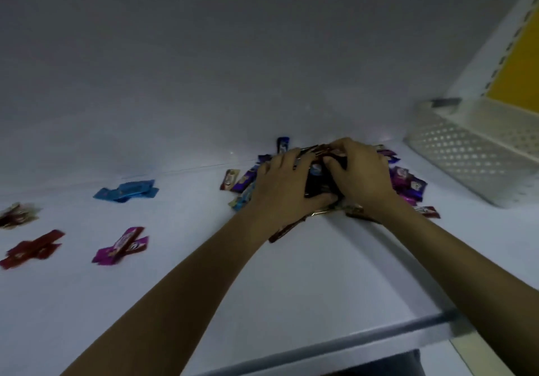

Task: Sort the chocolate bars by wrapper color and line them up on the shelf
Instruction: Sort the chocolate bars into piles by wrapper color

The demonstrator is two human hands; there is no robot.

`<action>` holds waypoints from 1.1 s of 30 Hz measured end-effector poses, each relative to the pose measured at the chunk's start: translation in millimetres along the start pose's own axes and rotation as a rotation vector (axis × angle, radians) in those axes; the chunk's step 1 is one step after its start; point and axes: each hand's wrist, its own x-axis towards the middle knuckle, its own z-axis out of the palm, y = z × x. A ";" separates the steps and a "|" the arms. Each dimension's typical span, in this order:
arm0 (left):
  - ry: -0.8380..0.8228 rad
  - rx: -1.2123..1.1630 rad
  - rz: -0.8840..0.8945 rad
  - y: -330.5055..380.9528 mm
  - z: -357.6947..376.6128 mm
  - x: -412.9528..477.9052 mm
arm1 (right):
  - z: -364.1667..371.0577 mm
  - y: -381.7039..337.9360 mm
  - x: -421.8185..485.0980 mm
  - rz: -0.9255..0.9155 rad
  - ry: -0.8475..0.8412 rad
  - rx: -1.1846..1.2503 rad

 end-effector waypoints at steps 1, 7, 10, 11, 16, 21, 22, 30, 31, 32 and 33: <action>-0.040 0.036 0.008 1.9 3.0 8.6 | -0.7 9.8 -1.1 0.025 0.015 -0.017; -0.440 0.147 0.000 -3.3 12.8 58.7 | 8.4 41.3 -15.9 0.137 0.019 -0.036; -0.417 0.164 0.074 -5.1 16.6 76.9 | 11.5 40.8 -16.1 0.123 -0.001 -0.058; -0.383 0.169 0.099 -6.1 18.5 81.1 | 12.3 40.9 -15.5 0.121 0.004 -0.054; -0.115 0.392 0.334 -17.5 29.7 87.7 | 13.0 44.5 -14.7 0.149 0.027 0.014; -0.107 0.569 0.498 -20.3 16.1 94.4 | 13.3 45.5 -14.7 0.143 0.053 0.022; -0.096 0.586 0.502 -23.2 13.5 94.9 | 13.1 45.8 -15.0 0.144 0.043 0.019; -0.169 0.566 0.490 -18.1 -6.0 106.4 | 12.9 43.9 -17.2 0.115 0.028 0.002; -0.179 0.557 0.403 -20.0 -9.3 108.3 | 12.9 44.0 -17.7 0.107 0.035 0.007; -0.172 0.498 0.350 -21.0 -14.6 108.3 | 12.4 43.8 -18.1 0.098 0.044 0.011; -0.140 0.407 0.304 -22.2 -20.3 107.9 | 12.4 43.7 -18.6 0.086 0.059 0.010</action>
